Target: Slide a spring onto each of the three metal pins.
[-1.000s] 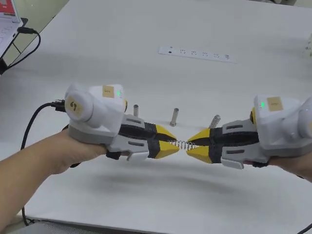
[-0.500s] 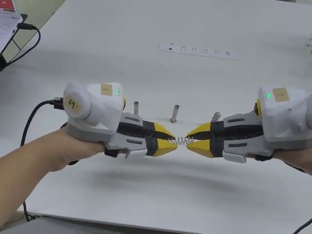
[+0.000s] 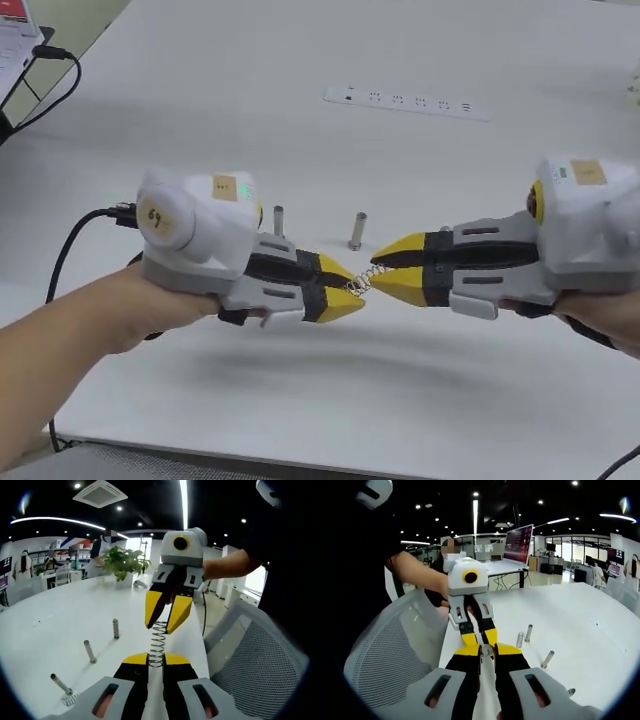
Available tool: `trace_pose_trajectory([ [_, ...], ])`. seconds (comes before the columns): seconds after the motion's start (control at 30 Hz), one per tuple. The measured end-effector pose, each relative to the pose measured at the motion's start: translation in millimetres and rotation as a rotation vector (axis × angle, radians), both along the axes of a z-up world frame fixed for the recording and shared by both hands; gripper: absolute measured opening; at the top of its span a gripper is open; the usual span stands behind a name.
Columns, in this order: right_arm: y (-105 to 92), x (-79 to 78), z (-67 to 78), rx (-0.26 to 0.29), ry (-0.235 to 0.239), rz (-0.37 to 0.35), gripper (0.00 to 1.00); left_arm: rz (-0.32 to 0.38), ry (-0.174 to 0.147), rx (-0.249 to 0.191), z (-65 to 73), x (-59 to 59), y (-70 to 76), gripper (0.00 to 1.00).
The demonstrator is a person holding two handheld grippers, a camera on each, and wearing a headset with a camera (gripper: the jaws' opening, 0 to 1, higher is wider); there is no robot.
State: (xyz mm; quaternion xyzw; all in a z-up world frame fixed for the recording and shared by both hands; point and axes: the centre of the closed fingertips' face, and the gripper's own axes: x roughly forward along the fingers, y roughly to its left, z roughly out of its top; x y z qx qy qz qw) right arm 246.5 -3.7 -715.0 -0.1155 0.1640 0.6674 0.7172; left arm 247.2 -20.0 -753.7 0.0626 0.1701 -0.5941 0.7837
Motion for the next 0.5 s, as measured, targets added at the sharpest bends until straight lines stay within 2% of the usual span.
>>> trace_pose_trajectory([
  [0.2, 6.5, -1.6, 4.6, 0.022, -0.02, 0.001, 0.08, -0.005, -0.001, -0.002, 0.1, -0.7, -1.1, 0.02],
  [0.5, 18.4, -5.4, 8.5, 0.043, -0.084, 0.027, 0.08, -0.01, 0.003, -0.01, 2.9, -1.9, -3.3, 0.02],
])
